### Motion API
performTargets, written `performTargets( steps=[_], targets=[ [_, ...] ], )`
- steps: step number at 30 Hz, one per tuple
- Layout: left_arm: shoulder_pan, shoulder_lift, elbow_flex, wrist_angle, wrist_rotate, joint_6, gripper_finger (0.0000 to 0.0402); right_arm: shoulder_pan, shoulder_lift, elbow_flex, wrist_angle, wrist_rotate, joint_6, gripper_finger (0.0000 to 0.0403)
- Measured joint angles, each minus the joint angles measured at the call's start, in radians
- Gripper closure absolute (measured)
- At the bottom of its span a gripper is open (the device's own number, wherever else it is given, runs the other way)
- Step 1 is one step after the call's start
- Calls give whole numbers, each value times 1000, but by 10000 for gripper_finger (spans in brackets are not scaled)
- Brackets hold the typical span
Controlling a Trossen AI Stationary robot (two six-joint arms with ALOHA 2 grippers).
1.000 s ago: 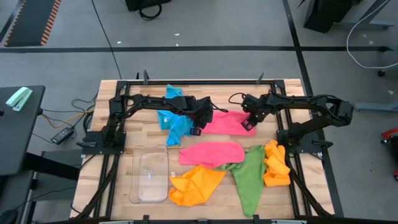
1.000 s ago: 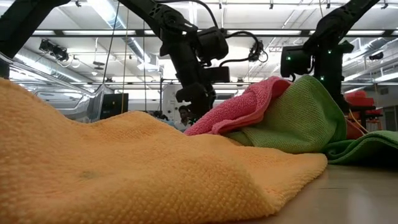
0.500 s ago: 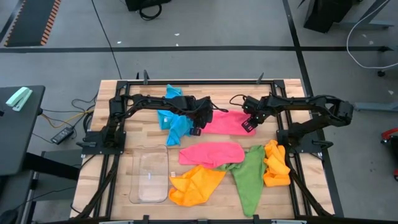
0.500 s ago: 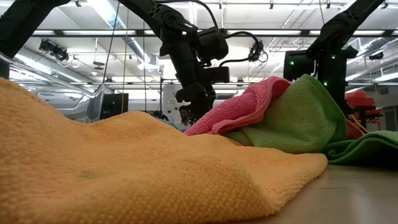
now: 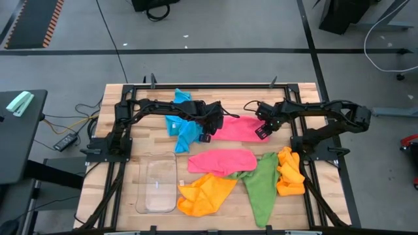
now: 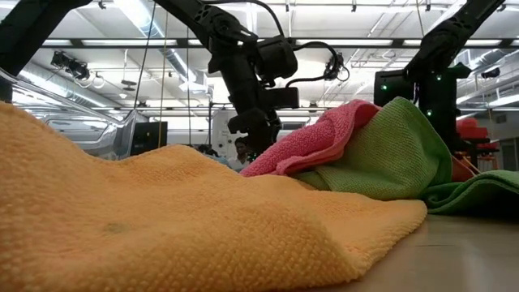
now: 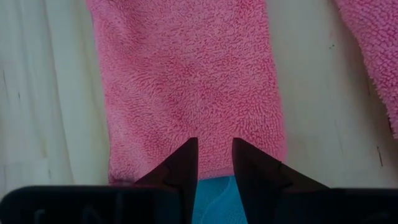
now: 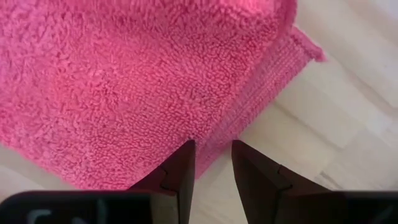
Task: Fold microfiber towels
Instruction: Fold the top pink microfiber cloth
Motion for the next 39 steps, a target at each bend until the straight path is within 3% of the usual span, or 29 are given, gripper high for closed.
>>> performTargets(
  steps=[7, 17, 31, 39],
  targets=[
    [0, 0, 0, -1, 0, 0, 294, 1, 0, 0, 23, -19, -16, 292],
    [0, 0, 0, -7, 0, 0, 294, 3, 0, 0, 43, -12, -32, 358],
    [0, 0, 0, -8, 0, 10, 296, 3, 0, 1, 53, -11, -48, 363],
    [-1, 0, 0, -8, 0, 24, 308, 3, 0, 1, 65, -38, -20, 397]
  ],
)
